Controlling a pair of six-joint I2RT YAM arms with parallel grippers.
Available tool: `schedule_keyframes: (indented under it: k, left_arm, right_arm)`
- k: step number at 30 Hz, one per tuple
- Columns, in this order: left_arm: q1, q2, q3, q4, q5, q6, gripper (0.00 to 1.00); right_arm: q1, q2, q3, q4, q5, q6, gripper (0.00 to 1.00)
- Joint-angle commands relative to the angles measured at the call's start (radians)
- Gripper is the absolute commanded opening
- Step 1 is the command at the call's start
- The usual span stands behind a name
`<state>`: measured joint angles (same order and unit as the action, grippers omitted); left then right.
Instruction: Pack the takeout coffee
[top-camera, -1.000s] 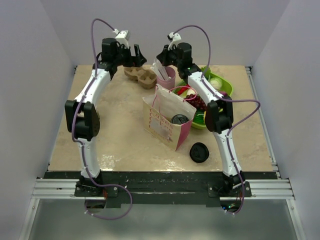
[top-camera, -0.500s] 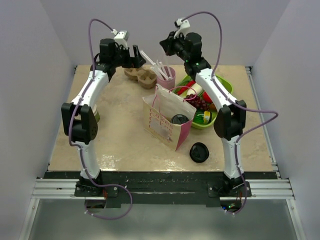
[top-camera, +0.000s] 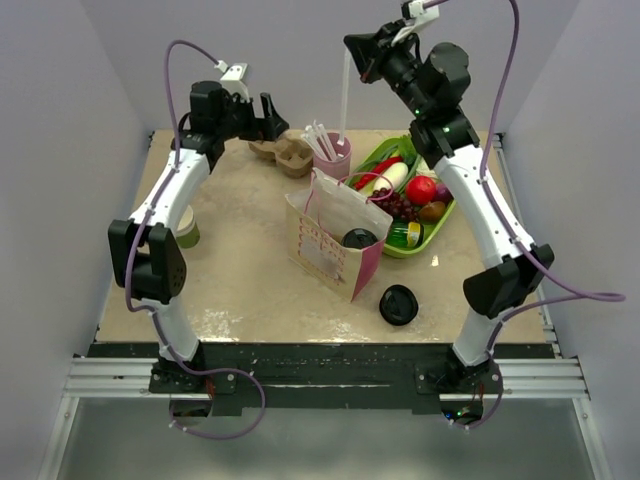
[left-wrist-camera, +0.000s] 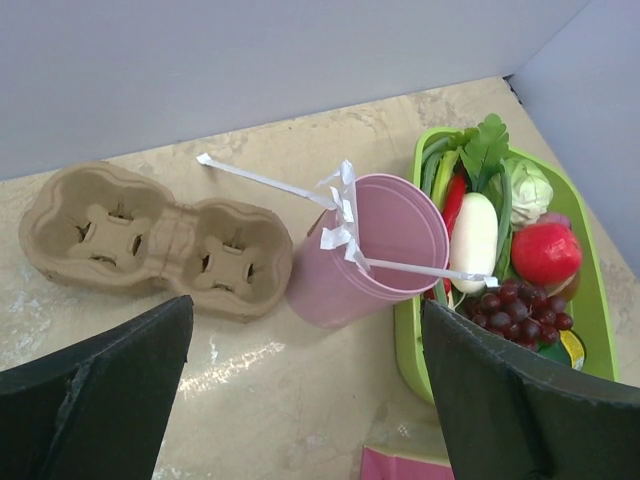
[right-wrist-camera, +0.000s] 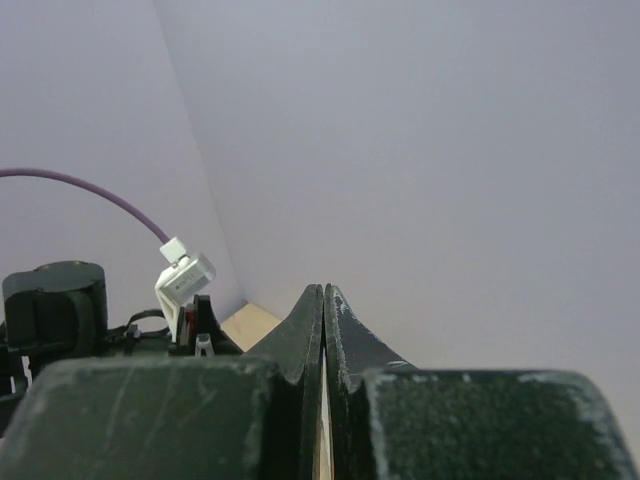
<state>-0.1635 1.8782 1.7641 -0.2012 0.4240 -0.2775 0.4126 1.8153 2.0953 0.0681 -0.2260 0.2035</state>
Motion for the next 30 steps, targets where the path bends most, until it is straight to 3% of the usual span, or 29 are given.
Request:
schedule_keyframes:
  k: [1,7,11,24,30]
  left_arm:
    - [0.009,-0.068,-0.034,0.039,0.007,-0.014,1.0]
    - [0.009,-0.088,-0.069,0.034,0.001,-0.031,1.0]
    - [0.009,-0.113,-0.123,0.045,-0.01,-0.054,1.0]
    - [0.009,-0.214,-0.232,0.049,-0.04,-0.086,1.0]
    - [0.009,-0.243,-0.273,0.045,-0.073,-0.084,1.0]
  right_arm:
    - [0.005,-0.076,-0.027,0.019,-0.048,-0.013,0.0]
    - [0.009,-0.195,-0.087,0.064,-0.234,0.088,0.0]
    - [0.037,-0.261,-0.153,0.064,-0.277,0.105,0.0]
    - [0.13,-0.274,-0.379,0.075,-0.25,0.111,0.0]
    - [0.135,-0.297,-0.579,0.223,-0.259,0.191,0.0]
